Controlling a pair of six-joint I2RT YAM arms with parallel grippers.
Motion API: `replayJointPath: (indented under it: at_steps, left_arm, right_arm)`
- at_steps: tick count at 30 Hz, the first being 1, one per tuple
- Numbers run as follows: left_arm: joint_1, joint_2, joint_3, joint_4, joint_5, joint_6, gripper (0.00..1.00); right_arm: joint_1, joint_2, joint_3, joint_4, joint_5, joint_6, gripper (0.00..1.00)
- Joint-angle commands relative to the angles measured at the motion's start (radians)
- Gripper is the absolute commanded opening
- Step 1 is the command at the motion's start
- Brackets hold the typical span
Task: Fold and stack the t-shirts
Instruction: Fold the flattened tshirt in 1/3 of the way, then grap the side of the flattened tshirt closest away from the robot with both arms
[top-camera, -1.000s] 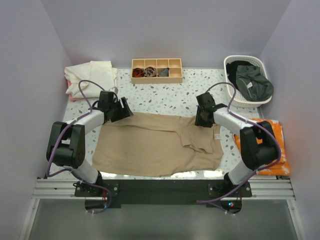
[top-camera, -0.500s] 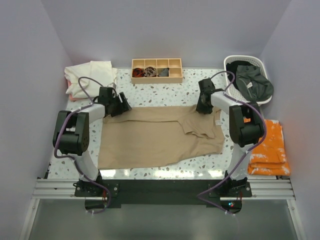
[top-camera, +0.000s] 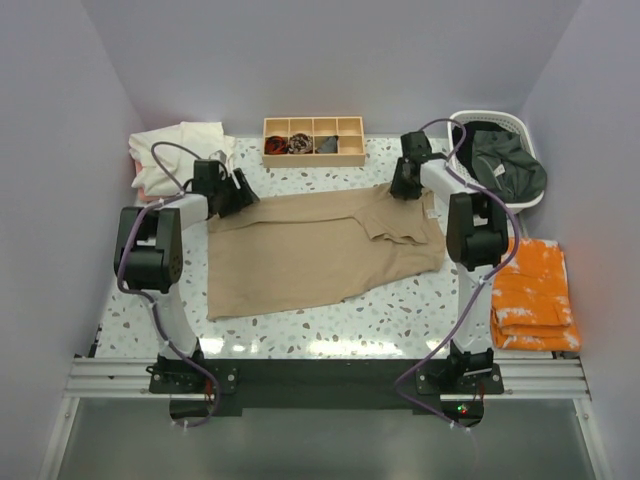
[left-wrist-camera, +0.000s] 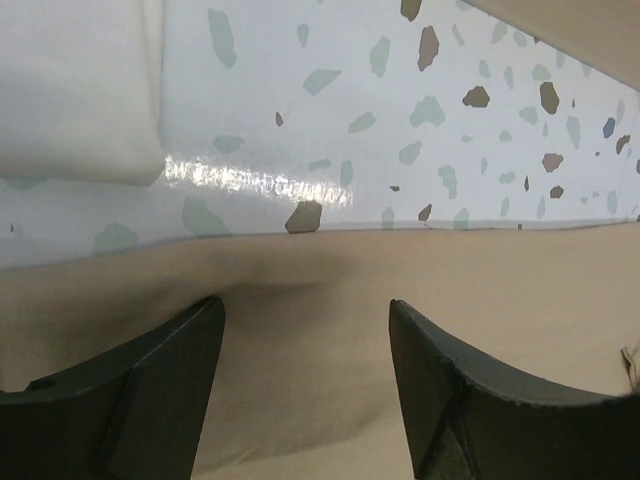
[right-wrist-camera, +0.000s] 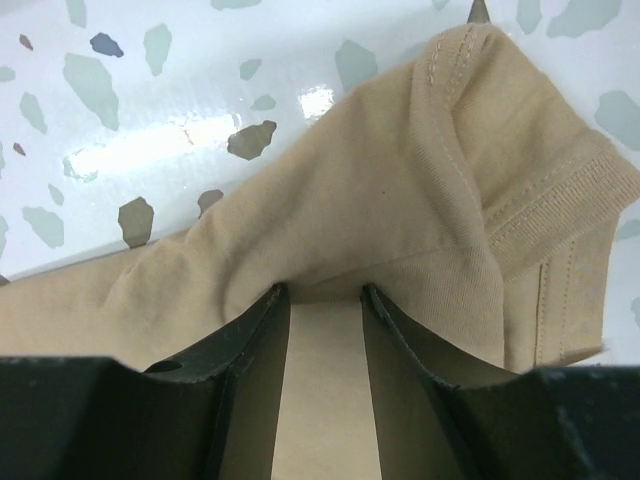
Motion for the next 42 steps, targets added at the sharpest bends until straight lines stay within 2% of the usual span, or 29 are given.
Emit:
replayJointPath:
  at_steps: [1, 4, 7, 10, 13, 18, 24, 32, 42]
  left_arm:
    - [0.012, 0.012, 0.046, 0.024, -0.03, 0.039, 0.8]
    - [-0.018, -0.054, 0.053, -0.002, -0.077, 0.054, 1.0]
    - [-0.05, -0.149, 0.034, -0.037, -0.113, 0.06, 1.0]
    - [-0.091, -0.256, -0.017, -0.072, -0.139, 0.048, 1.0]
    - [-0.119, -0.382, -0.138, -0.077, -0.154, 0.016, 1.0]
    - [-0.156, -0.599, -0.431, -0.048, -0.136, -0.041, 1.0]
    - [-0.191, -0.875, -0.647, -0.064, -0.139, -0.069, 1.0]
    - [-0.203, -0.955, -0.758, -0.097, -0.133, -0.101, 0.99]
    - [-0.223, -0.9, -0.786, -0.046, -0.146, -0.112, 0.98]
  right_arm:
    - [-0.019, -0.067, -0.014, 0.046, -0.055, -0.07, 0.41]
    - [-0.018, -0.238, -0.138, 0.126, -0.057, -0.08, 0.43]
    - [-0.018, -0.431, -0.274, 0.175, -0.043, -0.074, 0.45]
    - [-0.018, -0.55, -0.405, 0.149, -0.027, -0.031, 0.48]
    - [-0.016, -0.691, -0.571, 0.105, -0.04, 0.042, 0.49]
    - [-0.01, -0.95, -0.891, 0.117, -0.119, 0.149, 0.5]
    - [0.002, -1.176, -1.129, 0.123, -0.156, 0.217, 0.51]
    - [0.013, -1.225, -1.274, 0.192, -0.178, 0.289, 0.53]
    - [0.014, -1.054, -1.315, 0.416, -0.194, 0.315, 0.53]
